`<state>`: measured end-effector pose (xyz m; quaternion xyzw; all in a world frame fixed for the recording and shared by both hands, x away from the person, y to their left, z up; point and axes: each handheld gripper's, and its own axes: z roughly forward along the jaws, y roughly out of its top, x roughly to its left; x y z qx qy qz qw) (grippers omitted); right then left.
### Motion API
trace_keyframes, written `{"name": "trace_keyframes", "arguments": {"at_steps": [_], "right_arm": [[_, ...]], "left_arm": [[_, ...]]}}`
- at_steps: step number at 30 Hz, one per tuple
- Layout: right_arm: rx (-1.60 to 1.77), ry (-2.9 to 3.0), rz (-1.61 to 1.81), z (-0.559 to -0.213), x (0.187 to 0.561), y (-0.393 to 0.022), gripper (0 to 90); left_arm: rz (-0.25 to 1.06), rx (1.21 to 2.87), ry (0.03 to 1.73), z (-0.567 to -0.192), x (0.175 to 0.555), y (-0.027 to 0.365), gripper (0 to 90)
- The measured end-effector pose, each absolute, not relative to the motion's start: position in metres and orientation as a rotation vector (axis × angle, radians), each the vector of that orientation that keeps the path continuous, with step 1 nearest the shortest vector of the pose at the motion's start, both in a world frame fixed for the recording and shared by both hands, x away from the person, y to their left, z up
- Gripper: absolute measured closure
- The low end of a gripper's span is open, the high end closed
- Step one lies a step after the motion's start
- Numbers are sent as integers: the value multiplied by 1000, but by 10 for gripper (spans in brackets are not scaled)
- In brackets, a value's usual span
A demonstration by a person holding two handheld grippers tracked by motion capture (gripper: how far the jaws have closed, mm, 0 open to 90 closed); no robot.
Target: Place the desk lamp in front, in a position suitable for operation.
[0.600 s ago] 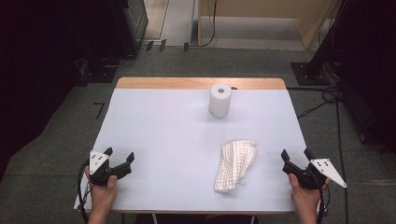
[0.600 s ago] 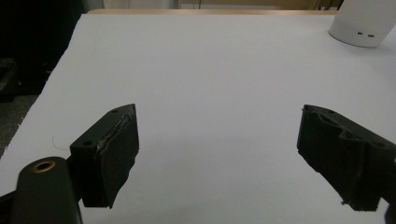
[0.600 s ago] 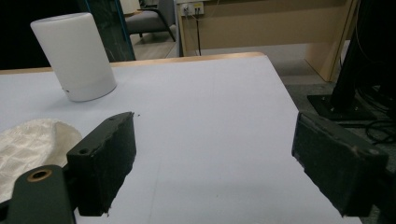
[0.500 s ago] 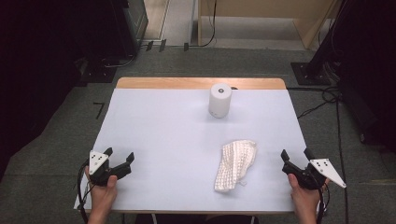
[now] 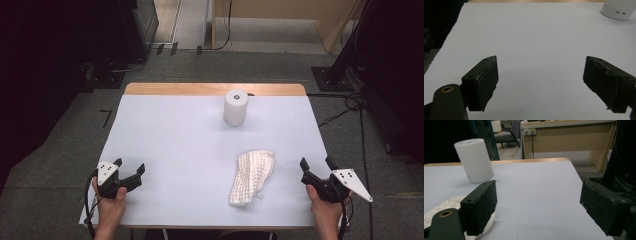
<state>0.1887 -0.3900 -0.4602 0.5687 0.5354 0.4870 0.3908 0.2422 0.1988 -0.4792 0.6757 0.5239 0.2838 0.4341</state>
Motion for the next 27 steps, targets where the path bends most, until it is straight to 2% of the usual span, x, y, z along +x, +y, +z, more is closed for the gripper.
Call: {"name": "trace_keyframes", "arguments": {"at_steps": [15,21,27], "right_arm": [[1404,1393,1256,-428,214,-367,184],[1363,1424,1293,-422,224,-352,229],[1362,1488,1303,-428,231,-328,220]], "left_arm": [[714,1703,1301,-480,242,197,137],[703,1702,1294,-480,243,198,137],[706,1701,1293,-479,242,198,137]]}}
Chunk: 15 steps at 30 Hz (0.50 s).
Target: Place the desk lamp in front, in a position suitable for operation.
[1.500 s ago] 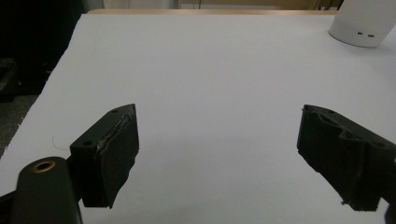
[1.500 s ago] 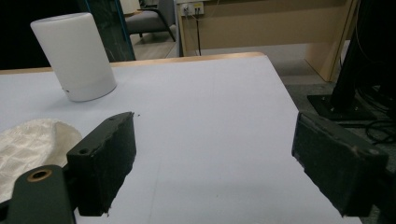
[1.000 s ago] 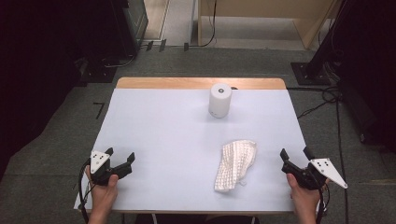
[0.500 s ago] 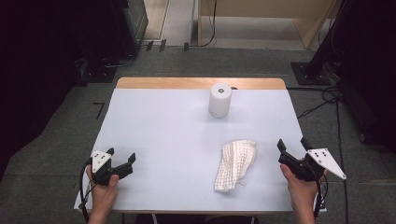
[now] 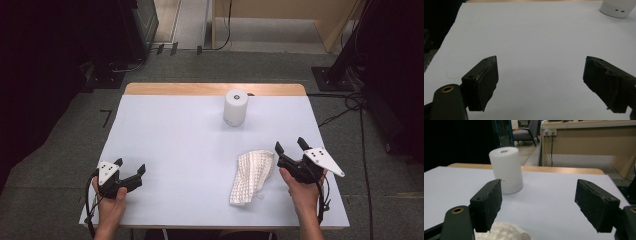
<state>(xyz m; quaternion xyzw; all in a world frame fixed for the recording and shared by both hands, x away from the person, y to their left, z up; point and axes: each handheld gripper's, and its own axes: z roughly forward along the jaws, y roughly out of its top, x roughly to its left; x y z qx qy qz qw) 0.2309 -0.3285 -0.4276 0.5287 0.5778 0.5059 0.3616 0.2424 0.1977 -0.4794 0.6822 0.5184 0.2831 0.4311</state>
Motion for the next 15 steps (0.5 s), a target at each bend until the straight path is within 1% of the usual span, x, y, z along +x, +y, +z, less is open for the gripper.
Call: {"name": "trace_keyframes", "arguments": {"at_steps": [5,11,12,13,15], "right_arm": [[1357,1560,1289,-436,231,-315,220],[1413,1658,1296,-449,224,-292,245],[1425,1695,1273,-454,222,-285,256],[1440,1723,1253,-457,221,-281,296],[1439,1780,1237,-460,221,-276,303]], "left_arm": [[709,1702,1294,-480,243,197,137],[701,1707,1298,-480,244,197,137],[693,1705,1300,-480,244,198,137],[693,1705,1300,-480,244,198,137],[674,1698,1307,-480,245,201,137]]}}
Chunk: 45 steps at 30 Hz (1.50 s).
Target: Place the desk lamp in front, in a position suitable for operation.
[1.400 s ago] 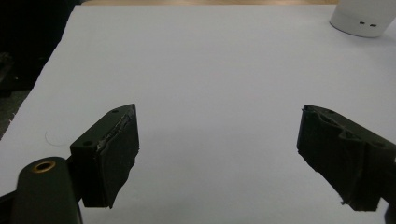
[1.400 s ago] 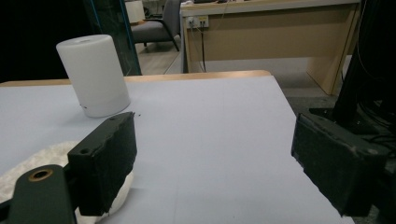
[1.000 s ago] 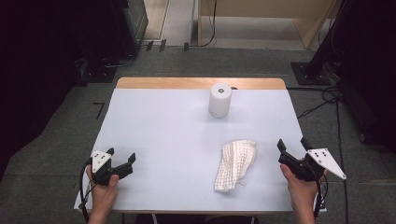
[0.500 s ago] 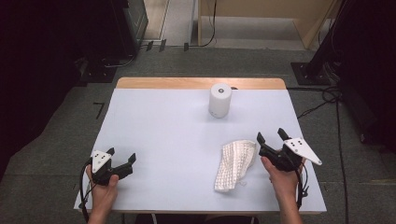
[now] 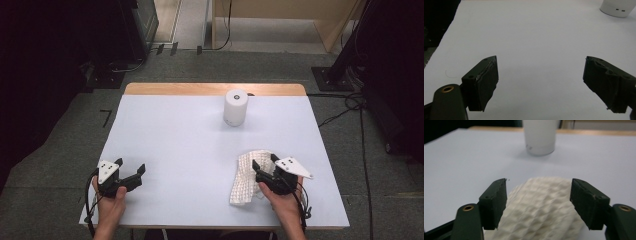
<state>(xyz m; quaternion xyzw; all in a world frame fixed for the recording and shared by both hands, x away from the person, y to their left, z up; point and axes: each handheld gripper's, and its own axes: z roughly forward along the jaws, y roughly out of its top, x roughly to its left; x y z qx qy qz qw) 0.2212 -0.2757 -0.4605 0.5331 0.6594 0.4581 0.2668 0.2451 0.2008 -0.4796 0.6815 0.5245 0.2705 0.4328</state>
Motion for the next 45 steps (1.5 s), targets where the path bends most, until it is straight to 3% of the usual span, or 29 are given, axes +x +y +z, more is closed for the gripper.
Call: {"name": "trace_keyframes", "arguments": {"at_steps": [8,10,13,14,15,18,24,26,27,28,29,30,35,45], "right_arm": [[1520,1945,1039,-482,231,-253,264],[1520,1939,993,-485,231,-251,311],[1514,1974,975,-490,233,-253,622],[1514,1974,975,-490,233,-253,622],[1499,2003,1007,-491,233,-255,766],[1437,1994,1051,-486,233,-260,811],[1346,1862,1128,-466,230,-272,813],[1336,1882,1119,-466,234,-275,791],[1338,1933,1111,-472,238,-276,684],[1338,1933,1111,-472,238,-276,684],[1329,1977,1095,-478,241,-275,560],[1329,1977,1095,-478,241,-275,560],[1273,1853,1130,-454,235,-280,333],[1305,1652,1231,-394,239,-286,114]], "left_arm": [[663,1692,1309,-480,245,202,137],[662,1688,1311,-480,246,202,137],[663,1695,1310,-480,245,202,138],[663,1695,1310,-480,245,202,138],[663,1696,1310,-480,245,202,138],[663,1699,1312,-480,245,201,137],[664,1697,1310,-480,246,201,138],[664,1698,1309,-480,245,200,138],[667,1698,1311,-480,245,201,138],[667,1698,1311,-480,245,201,138],[669,1694,1311,-480,245,201,138],[669,1694,1311,-480,245,201,138],[660,1678,1307,-480,244,202,137],[672,1680,1302,-479,243,202,137]]}}
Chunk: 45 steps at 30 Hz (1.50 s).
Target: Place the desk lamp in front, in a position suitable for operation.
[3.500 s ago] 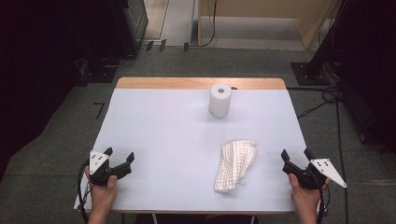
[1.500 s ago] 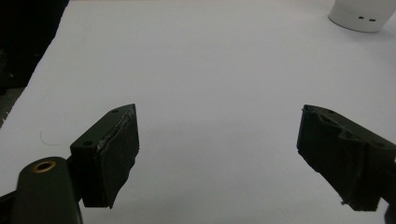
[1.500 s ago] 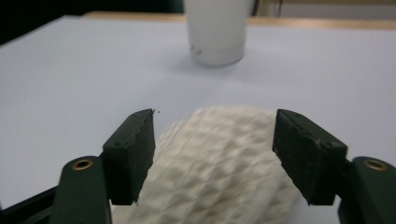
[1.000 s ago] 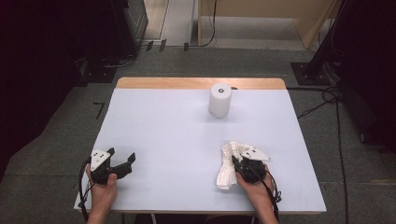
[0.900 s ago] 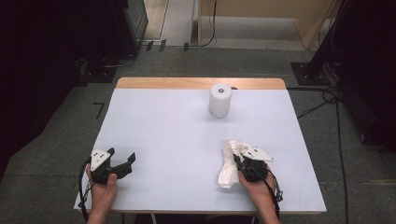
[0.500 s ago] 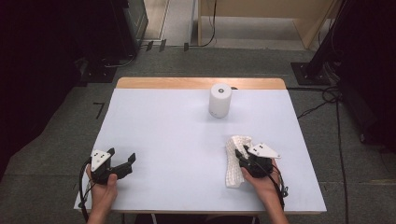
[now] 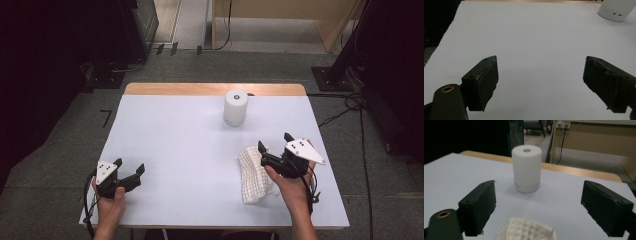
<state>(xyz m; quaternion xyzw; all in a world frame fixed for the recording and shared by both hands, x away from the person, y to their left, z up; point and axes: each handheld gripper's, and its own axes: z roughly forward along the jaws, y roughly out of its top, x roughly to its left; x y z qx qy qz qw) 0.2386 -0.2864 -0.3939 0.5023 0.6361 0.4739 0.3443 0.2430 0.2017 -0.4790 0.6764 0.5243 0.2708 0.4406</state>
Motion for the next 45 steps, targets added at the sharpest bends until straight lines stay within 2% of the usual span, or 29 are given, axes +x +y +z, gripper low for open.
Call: {"name": "trace_keyframes", "arguments": {"at_steps": [1,3,8,22,29,36,45], "right_arm": [[1315,1629,1243,-379,245,-282,28],[1327,1618,1262,-365,252,-276,0],[1308,1622,1274,-345,274,-255,0],[1343,1722,1175,-343,344,-211,0],[1435,1731,1101,-358,383,-205,0],[1592,1757,1023,-387,427,-200,0],[1611,1725,999,-415,450,-197,0]], "left_arm": [[672,1680,1302,-479,243,202,137],[670,1678,1301,-479,243,202,137],[661,1675,1296,-479,243,202,137],[662,1678,1289,-479,244,202,138],[665,1685,1282,-479,244,201,138],[654,1685,1281,-479,244,202,138],[663,1697,1274,-480,243,200,138]]}}
